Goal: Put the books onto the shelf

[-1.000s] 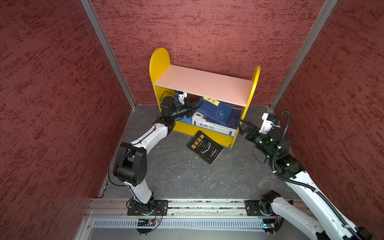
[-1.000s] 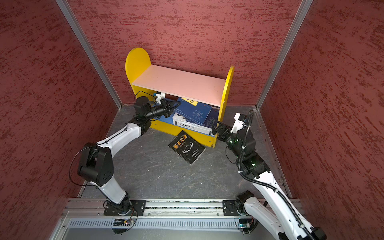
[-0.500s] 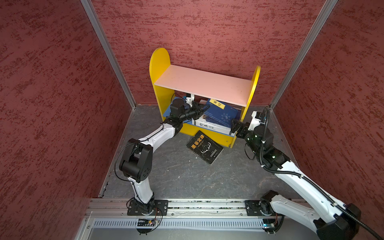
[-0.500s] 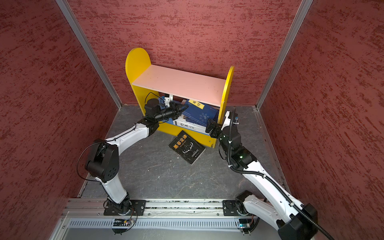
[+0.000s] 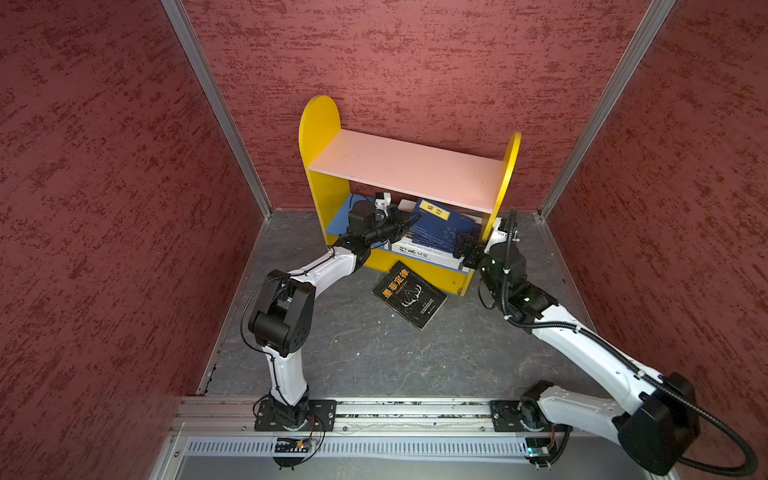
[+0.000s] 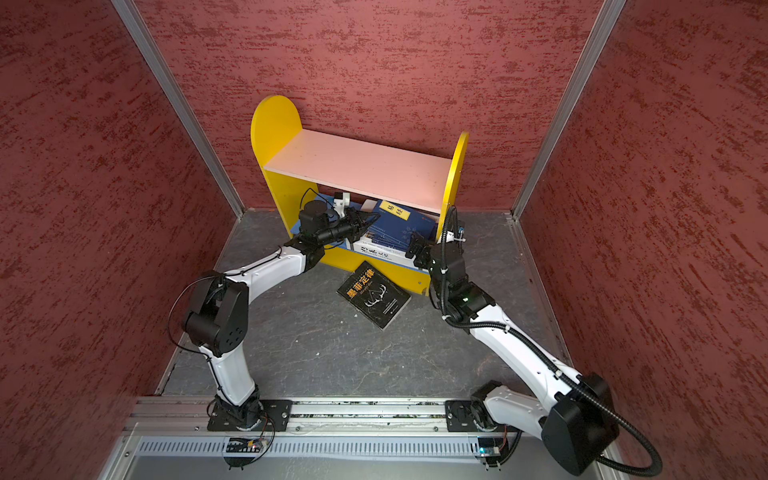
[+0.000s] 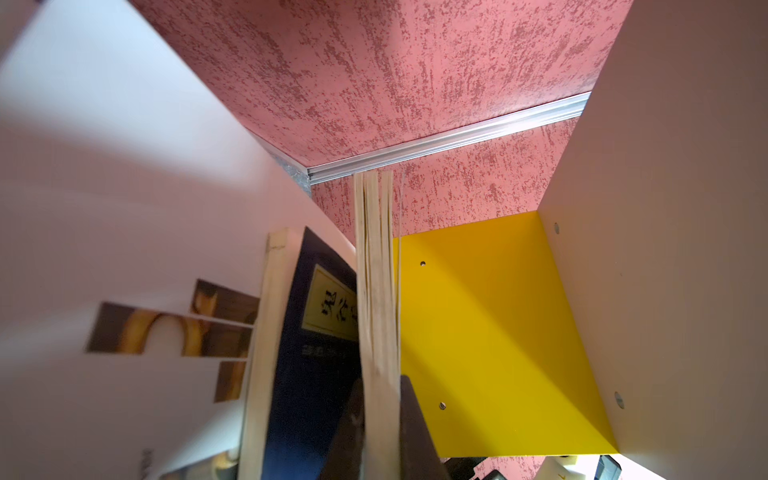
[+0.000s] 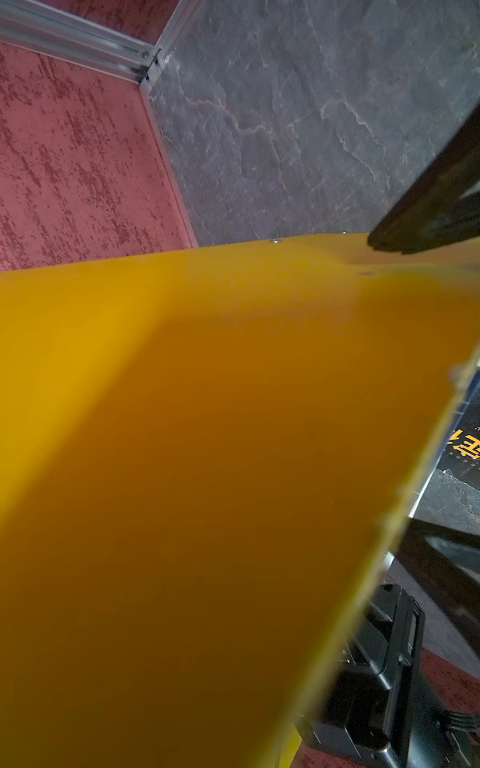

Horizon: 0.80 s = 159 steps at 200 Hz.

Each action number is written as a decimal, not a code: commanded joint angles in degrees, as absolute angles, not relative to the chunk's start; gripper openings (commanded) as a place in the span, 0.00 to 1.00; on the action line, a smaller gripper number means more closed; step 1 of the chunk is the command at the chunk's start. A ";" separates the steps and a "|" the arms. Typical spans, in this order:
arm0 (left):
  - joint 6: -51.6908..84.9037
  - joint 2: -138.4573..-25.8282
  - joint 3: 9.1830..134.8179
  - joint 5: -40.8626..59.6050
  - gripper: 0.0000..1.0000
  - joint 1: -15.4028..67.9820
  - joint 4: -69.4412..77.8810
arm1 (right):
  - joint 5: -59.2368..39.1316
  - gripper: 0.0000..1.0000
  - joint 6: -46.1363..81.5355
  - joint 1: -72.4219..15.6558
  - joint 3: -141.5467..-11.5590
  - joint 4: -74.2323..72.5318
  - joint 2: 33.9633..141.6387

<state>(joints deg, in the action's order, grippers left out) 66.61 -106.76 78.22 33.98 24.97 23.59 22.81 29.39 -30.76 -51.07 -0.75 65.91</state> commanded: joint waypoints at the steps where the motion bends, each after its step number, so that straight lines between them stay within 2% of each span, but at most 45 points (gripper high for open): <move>1: 66.88 -107.60 80.42 33.68 0.00 25.89 25.90 | 24.74 0.99 30.11 -31.10 -52.39 -2.02 65.40; 159: 71.05 -107.12 76.46 28.59 0.00 28.96 28.74 | 24.32 0.99 30.72 -31.04 -52.21 2.19 66.59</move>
<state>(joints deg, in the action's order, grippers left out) 70.89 -107.15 76.18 29.50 28.14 25.28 23.64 30.83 -30.76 -51.07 0.93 66.22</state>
